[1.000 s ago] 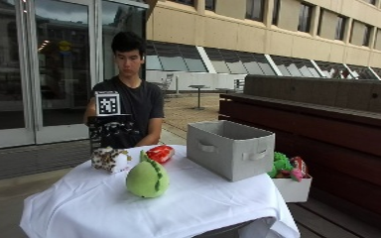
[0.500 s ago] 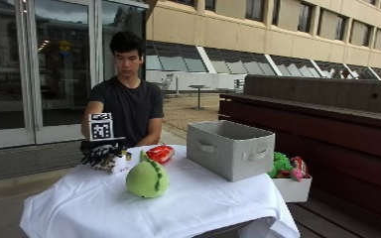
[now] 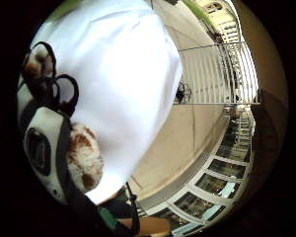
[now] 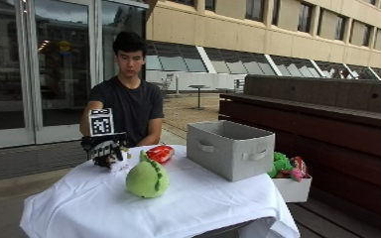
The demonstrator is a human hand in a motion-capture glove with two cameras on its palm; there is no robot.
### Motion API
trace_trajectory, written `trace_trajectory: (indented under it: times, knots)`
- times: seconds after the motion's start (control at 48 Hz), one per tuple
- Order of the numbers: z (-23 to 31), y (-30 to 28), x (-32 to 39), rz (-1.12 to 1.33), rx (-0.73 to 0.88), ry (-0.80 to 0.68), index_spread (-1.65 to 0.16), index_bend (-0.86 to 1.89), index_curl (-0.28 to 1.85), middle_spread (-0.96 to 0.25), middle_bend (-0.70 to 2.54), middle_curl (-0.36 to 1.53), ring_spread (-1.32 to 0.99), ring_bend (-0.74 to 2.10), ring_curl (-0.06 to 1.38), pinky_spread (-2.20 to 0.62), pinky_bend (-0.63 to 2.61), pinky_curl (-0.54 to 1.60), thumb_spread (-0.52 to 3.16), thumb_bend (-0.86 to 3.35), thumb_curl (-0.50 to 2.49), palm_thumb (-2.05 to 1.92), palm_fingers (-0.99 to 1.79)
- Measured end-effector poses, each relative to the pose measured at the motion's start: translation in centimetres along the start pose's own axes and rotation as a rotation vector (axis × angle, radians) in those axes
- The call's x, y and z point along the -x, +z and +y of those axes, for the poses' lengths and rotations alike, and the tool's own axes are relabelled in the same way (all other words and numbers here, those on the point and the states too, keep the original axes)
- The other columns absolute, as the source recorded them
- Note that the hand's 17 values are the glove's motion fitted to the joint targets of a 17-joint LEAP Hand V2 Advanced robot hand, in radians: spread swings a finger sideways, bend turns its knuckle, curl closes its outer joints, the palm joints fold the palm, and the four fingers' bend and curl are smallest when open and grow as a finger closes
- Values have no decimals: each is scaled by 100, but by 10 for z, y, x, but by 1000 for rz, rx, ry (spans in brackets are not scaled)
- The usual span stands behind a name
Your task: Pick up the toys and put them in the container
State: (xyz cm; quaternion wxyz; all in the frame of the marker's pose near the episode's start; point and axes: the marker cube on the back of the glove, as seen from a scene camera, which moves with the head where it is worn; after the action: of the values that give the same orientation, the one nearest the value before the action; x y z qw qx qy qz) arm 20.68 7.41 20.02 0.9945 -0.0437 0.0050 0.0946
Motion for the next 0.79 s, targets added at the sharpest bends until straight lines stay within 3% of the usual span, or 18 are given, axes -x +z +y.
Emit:
trace_trajectory:
  times: [0.208, 0.333, 0.479, 0.604, 0.709, 0.792]
  knots:
    - [-16, -32, 10, -86, 108, 8, -34, 11, 3, -13, 90, 53, -29, 107, 46, -44, 74, 35, 64, 56, 63, 101, 121]
    - [-27, -76, 24, -92, 99, 13, -35, 10, 0, -21, 84, 52, -36, 112, 48, -45, 82, 37, 58, 39, 63, 78, 108]
    - [-56, -164, 67, -47, -157, 11, -36, 8, -2, -30, 76, 51, -39, 117, 49, -46, 90, 40, 57, 32, 66, 71, 102]
    - [-44, -226, 112, -39, -66, 70, -38, 7, -2, -34, 74, 52, -41, 120, 50, -46, 93, 41, 57, 29, 69, 69, 99]
    - [-55, -258, 148, 8, -198, -64, -38, 8, -2, -37, 73, 53, -41, 121, 50, -46, 94, 41, 58, 27, 72, 69, 98]
    - [-52, -281, 184, 32, -246, -90, -38, 7, -2, -39, 73, 54, -41, 123, 50, -46, 95, 41, 58, 26, 74, 69, 97]
